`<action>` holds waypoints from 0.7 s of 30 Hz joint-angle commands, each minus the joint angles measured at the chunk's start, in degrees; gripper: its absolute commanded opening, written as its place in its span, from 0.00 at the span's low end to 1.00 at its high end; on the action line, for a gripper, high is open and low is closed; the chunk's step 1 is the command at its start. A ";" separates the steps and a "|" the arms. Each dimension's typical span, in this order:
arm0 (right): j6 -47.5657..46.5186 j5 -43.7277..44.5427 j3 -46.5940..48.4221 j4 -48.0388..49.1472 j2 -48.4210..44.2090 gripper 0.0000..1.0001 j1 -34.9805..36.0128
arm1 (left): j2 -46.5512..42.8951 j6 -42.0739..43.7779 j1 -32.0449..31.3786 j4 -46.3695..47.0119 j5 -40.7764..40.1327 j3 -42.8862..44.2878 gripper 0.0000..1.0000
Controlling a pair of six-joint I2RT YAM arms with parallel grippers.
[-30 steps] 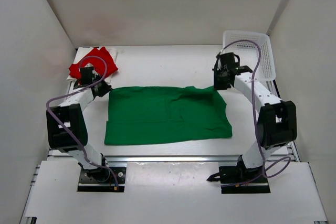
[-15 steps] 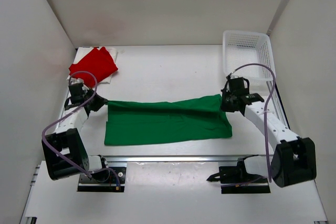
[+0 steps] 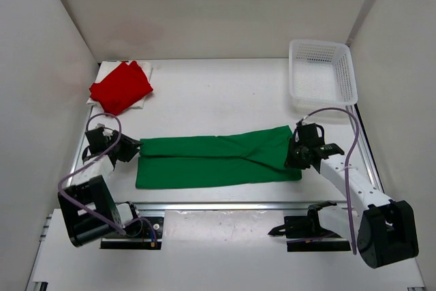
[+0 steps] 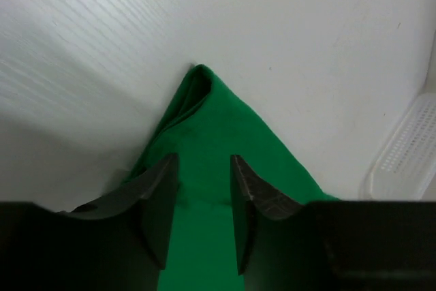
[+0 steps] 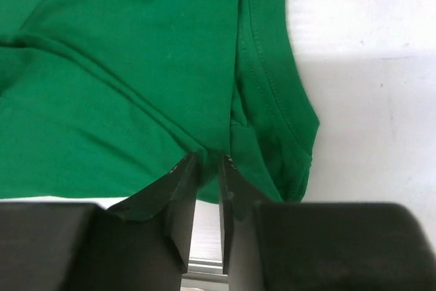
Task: Fold and stack the t-shirts
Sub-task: Fold the other side of the tshirt into a rectangle
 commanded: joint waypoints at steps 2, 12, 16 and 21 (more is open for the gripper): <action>-0.46 -0.20 3.58 1.57 -2.04 0.19 -0.29 | -10.60 -1.64 -0.95 2.88 -3.99 1.77 0.46; -0.55 -1.25 17.37 15.37 16.65 0.00 11.92 | -4.93 -2.33 -26.44 11.55 -10.18 1.97 0.36; -1.87 -2.82 20.64 18.89 24.66 0.00 11.32 | 1.49 -4.27 -34.88 17.27 -9.12 0.64 0.32; -1.17 -4.06 18.73 19.50 28.63 0.00 12.72 | 2.83 -4.63 -43.67 21.15 -10.43 -1.82 0.31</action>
